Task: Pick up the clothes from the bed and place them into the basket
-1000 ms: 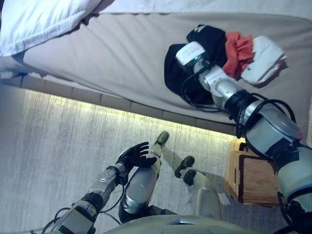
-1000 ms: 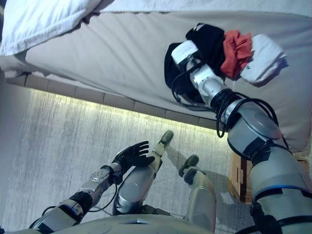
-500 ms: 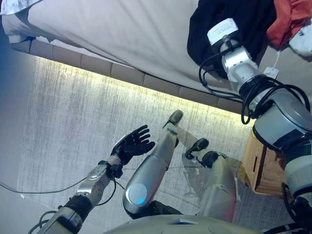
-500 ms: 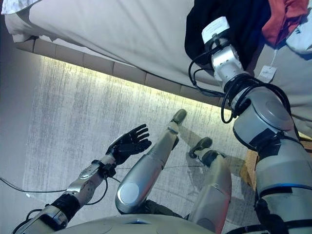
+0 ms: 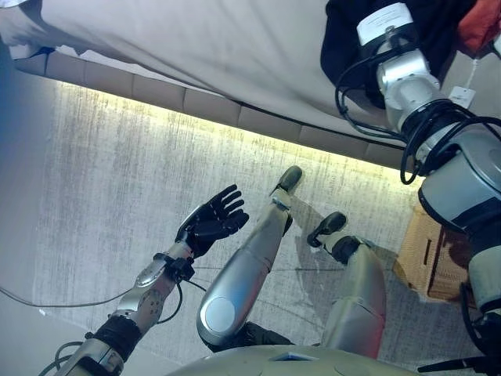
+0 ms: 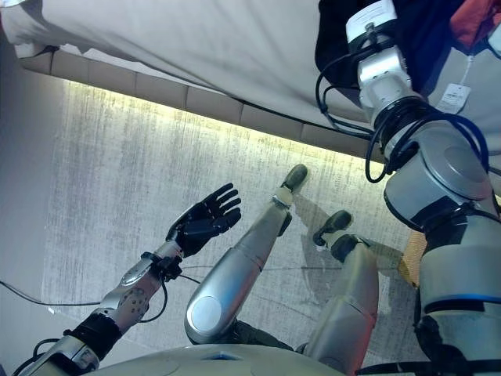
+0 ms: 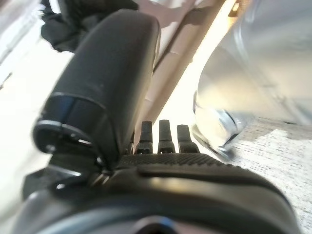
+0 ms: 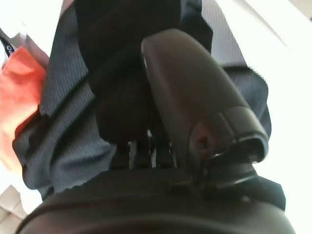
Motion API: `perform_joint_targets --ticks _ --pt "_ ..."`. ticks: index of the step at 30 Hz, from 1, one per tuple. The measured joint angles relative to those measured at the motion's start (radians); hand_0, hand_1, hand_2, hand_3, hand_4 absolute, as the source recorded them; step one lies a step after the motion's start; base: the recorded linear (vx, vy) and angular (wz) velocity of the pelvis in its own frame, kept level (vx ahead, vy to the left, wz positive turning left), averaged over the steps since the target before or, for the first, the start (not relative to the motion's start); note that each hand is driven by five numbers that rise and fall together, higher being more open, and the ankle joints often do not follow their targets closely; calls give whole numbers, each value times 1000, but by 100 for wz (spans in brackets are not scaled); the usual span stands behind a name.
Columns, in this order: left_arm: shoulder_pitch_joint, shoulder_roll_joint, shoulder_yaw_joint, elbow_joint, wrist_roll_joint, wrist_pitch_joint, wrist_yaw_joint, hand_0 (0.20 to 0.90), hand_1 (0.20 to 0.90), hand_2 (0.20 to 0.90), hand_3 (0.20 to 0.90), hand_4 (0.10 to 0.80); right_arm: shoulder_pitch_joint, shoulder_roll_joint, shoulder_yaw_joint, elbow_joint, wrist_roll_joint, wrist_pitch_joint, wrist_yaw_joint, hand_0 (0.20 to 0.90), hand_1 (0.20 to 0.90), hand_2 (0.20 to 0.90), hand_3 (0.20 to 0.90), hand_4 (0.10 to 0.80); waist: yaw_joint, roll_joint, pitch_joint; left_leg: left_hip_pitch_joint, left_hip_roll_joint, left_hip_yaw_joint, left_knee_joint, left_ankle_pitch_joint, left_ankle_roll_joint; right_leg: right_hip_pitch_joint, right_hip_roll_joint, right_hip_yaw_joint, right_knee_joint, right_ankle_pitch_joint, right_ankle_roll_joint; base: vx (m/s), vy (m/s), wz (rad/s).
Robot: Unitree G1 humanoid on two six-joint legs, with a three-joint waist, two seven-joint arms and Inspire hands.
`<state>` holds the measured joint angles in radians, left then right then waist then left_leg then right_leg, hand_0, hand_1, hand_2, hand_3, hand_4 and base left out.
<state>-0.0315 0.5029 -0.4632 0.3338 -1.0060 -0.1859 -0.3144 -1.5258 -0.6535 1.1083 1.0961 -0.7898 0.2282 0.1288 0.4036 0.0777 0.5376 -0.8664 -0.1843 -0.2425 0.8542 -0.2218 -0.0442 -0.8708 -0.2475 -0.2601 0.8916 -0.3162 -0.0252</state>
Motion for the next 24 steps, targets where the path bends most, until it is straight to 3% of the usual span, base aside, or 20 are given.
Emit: perform_joint_targets --ticks 1,3,4,14,24 --pt "-7 -1 2 11 -4 4 5 900 900 900 900 800 -3 -10 6 -7 10 -7 -14 300 300 300 200 100 -19 -5 5 -4 4 24 -23 7 -2 -21 -6 14 74 -1 -1 -28 6 -18" --pt "4 3 1 13 -16 5 5 900 900 900 900 800 0 -33 8 1 45 -18 -13 300 300 300 200 100 -22 -6 5 11 -3 51 -44 54 21 50 13 -22 87 -1 0 -23 8 11" --pt "9 -2 2 13 -17 0 5 900 900 900 900 800 -7 -44 8 0 57 -23 -17 300 300 300 200 100 -18 -4 6 8 -7 61 -36 69 22 73 17 -20 58 -42 -17 -24 14 -15" --pt "25 2 28 46 -20 -15 -4 900 900 900 900 800 -11 -110 22 -2 247 -85 -110 300 300 300 200 100 -36 0 8 97 1 72 -70 91 37 168 15 -24 10 -29 -19 -3 10 -2" --pt "26 -17 27 91 -10 -14 -5 900 900 900 900 800 18 -114 -161 -31 529 -174 -214 300 300 300 200 100 -62 -2 8 346 24 72 -288 160 48 390 44 -24 -186 40 -8 47 32 -6"
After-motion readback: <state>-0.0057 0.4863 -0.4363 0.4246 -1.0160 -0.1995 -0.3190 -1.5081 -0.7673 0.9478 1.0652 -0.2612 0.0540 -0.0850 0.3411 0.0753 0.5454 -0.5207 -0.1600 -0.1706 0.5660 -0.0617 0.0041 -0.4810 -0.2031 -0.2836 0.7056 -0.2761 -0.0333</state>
